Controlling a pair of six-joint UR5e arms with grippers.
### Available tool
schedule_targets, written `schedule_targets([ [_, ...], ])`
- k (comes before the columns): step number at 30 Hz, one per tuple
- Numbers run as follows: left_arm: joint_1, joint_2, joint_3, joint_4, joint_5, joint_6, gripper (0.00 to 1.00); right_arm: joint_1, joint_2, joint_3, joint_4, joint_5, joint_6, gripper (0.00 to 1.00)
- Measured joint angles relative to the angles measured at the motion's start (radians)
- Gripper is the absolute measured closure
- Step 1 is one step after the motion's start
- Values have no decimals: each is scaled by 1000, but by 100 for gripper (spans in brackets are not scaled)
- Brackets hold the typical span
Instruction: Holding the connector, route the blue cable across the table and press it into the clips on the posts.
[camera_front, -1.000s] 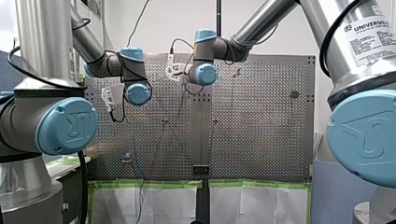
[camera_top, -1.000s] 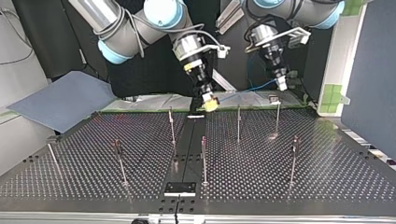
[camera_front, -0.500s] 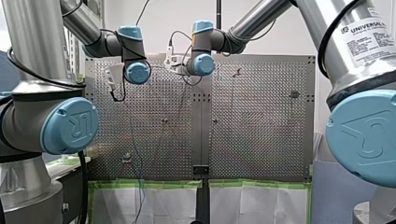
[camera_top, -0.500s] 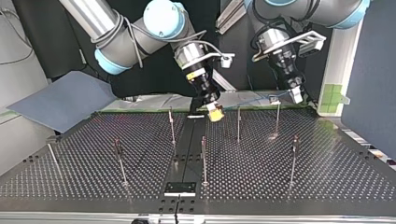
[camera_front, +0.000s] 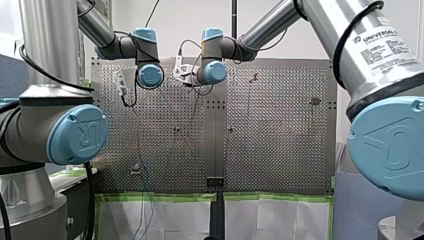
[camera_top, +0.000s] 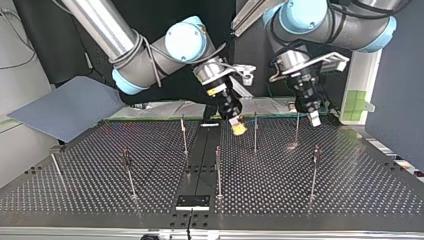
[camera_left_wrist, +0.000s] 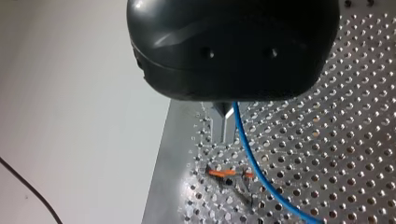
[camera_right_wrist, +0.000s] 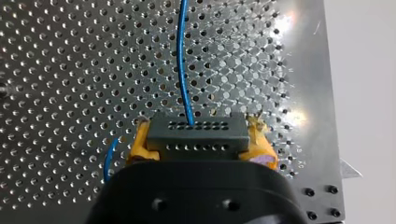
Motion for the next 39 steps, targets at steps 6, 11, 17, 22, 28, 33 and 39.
schedule_targets([
  [6,20,-1,12,-52,1,13,100,-8,34,-53,53,-29,14,100],
  [11,37,-2,17,-93,31,14,100,-10,65,-98,98,-47,15,100],
  [17,63,-6,25,-115,75,4,100,-11,77,-148,149,-66,16,100],
  [22,86,-14,35,-118,97,-3,100,-9,79,-192,191,-75,16,100],
  [28,117,-16,49,-119,117,-9,100,-7,79,-242,232,-90,16,100],
  [33,157,-16,54,-118,155,-11,100,-9,81,-286,239,-96,20,100],
  [39,203,-26,77,-120,197,-32,100,-10,88,-337,239,-103,22,100],
])
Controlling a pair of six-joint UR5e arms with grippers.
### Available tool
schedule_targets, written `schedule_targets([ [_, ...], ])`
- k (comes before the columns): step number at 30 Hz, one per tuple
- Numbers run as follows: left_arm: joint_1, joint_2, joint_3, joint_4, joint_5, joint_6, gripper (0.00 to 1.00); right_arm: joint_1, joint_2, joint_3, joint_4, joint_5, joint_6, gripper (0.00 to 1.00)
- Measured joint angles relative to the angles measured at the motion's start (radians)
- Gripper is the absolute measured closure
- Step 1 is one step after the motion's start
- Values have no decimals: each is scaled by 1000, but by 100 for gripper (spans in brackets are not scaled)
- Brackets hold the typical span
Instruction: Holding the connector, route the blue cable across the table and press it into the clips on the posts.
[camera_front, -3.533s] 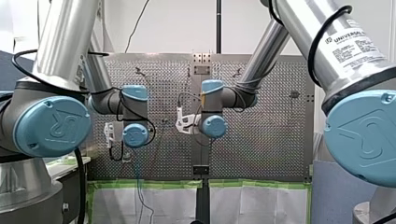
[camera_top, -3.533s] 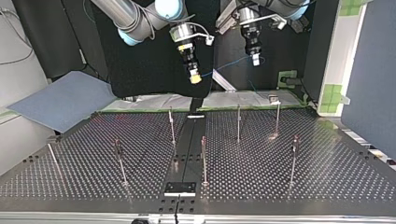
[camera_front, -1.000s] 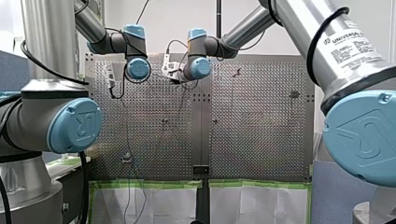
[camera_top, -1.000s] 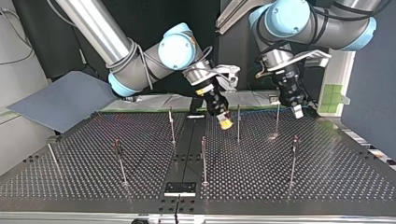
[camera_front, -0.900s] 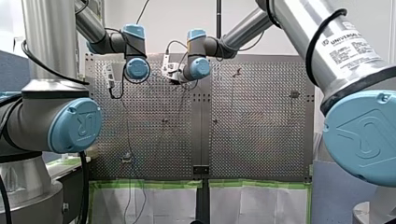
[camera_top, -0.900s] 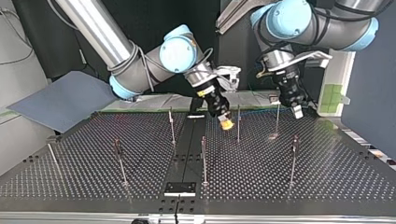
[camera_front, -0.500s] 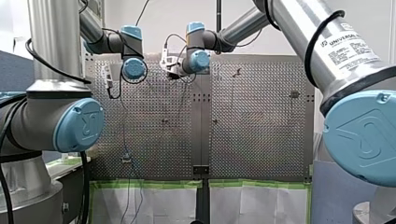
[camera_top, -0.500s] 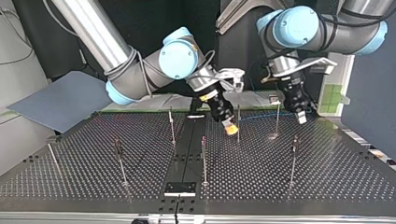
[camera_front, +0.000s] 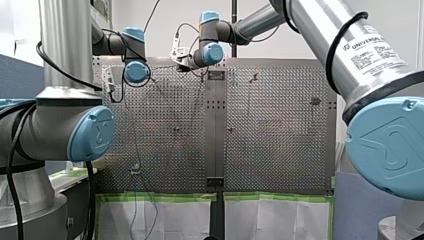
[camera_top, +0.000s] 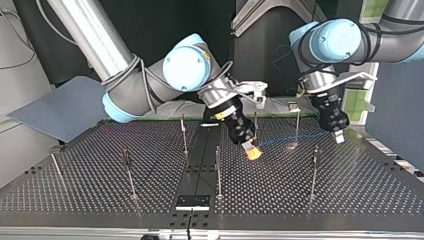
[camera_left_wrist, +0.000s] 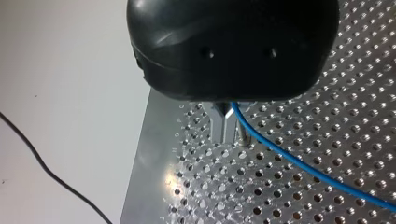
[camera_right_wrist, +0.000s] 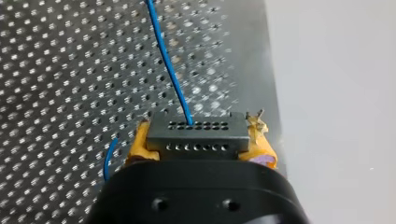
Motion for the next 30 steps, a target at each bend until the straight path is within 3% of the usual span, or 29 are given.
schedule_targets([
  [15,50,-75,54,12,41,-34,100,8,79,-42,-1,-7,1,100],
  [22,76,-87,76,29,81,-53,100,6,94,-67,-3,-12,1,100],
  [30,99,-154,129,57,139,-90,100,5,114,-101,-3,-16,-2,100],
])
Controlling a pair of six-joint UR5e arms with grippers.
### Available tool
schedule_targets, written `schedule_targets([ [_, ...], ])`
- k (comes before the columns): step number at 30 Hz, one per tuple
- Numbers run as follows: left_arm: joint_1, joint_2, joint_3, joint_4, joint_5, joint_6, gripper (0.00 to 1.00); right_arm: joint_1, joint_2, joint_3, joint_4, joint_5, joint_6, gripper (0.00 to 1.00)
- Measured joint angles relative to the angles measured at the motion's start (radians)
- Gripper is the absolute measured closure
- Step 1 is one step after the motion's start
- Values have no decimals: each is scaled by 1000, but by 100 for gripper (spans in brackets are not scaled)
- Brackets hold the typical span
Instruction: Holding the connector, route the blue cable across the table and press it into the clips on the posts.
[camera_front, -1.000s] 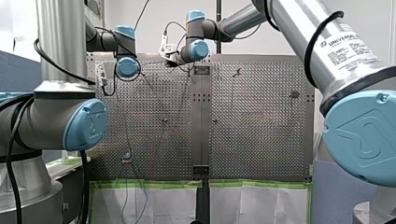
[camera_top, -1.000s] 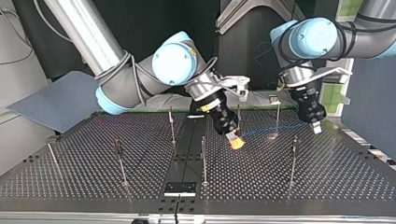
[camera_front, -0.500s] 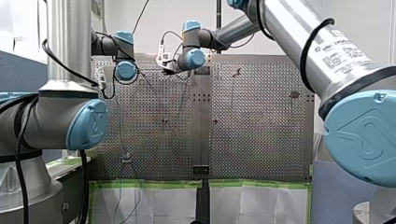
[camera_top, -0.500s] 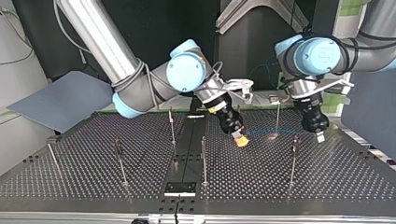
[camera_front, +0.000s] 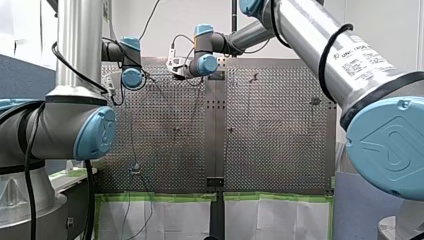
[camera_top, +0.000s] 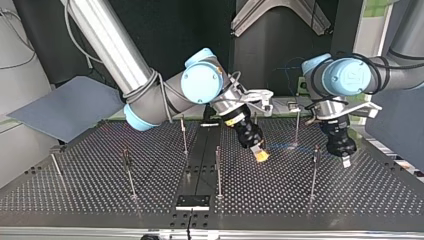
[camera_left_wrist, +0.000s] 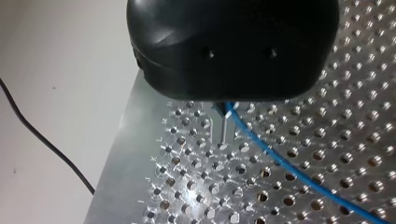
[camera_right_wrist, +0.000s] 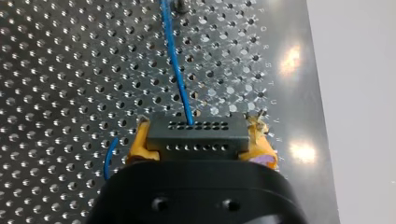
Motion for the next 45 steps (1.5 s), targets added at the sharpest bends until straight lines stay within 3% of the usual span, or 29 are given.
schedule_targets([
  [8,19,-69,59,20,58,-10,100,-10,1,-16,0,0,0,100],
  [18,38,-112,65,14,75,-15,97,-14,1,-19,1,0,0,100],
  [19,39,-112,65,11,74,-15,76,-14,1,-19,2,0,0,100],
  [20,39,-112,65,6,71,-17,76,-14,1,-19,2,0,0,100],
  [21,40,-112,65,1,68,-18,56,-14,1,-19,2,0,-1,100],
  [22,40,-112,65,-6,63,-19,41,-14,1,-19,3,1,-1,100],
  [24,40,-111,65,-21,51,-20,41,-15,1,-19,4,2,-2,100],
  [25,40,-111,65,-28,45,-21,0,-15,1,-19,4,3,-2,100],
  [29,40,-106,65,-65,24,-25,0,-16,1,-19,8,14,-3,100],
  [39,43,-81,58,-149,22,-42,0,-16,1,-19,27,83,-10,100],
  [45,42,-58,48,-199,28,-57,0,-16,1,-21,31,91,-16,100],
])
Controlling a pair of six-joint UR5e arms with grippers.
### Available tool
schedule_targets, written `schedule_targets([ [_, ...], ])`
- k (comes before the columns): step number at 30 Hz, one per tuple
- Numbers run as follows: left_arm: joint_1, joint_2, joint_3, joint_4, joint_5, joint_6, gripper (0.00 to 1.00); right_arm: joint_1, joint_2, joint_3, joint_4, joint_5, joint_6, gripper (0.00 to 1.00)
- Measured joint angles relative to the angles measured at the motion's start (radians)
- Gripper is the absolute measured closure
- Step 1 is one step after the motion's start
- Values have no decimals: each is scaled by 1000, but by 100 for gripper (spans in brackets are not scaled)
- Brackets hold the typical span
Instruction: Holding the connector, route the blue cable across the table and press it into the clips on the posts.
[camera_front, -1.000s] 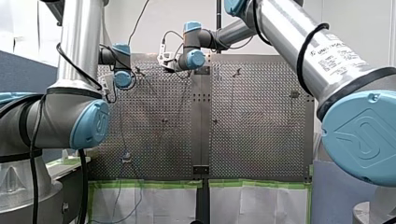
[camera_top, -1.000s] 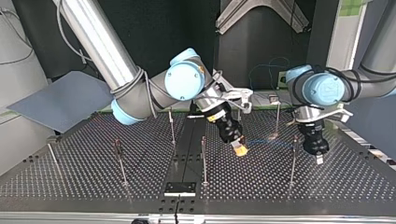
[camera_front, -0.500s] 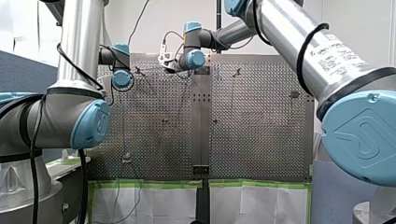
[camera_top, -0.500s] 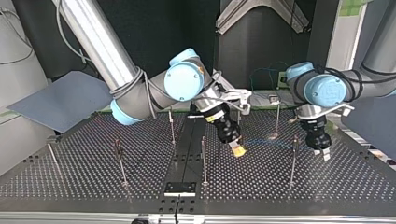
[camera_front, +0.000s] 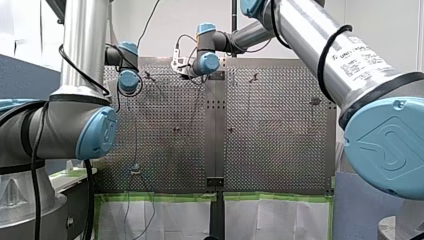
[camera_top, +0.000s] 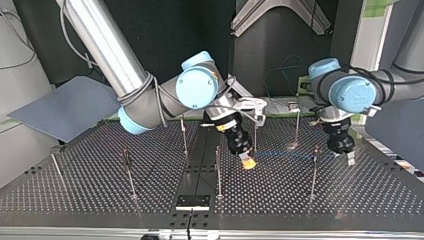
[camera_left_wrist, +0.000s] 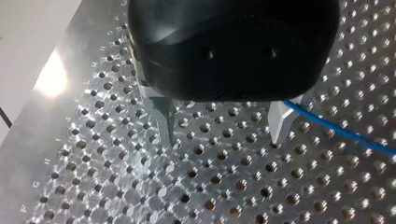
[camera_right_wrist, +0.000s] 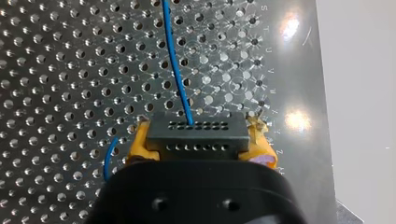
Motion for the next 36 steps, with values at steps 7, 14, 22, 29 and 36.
schedule_targets([
  [7,-4,50,-48,-55,37,-49,0,3,0,-1,1,1,-1,100],
  [14,-10,115,-113,-121,63,-84,0,1,0,-3,2,1,-1,100],
  [22,-11,187,-151,-179,81,-91,0,0,0,-3,4,1,-1,100],
  [29,-23,247,-157,-190,136,-67,0,0,0,-4,6,1,0,100],
  [36,-42,302,-159,-237,150,-14,0,0,0,-5,12,3,0,100],
])
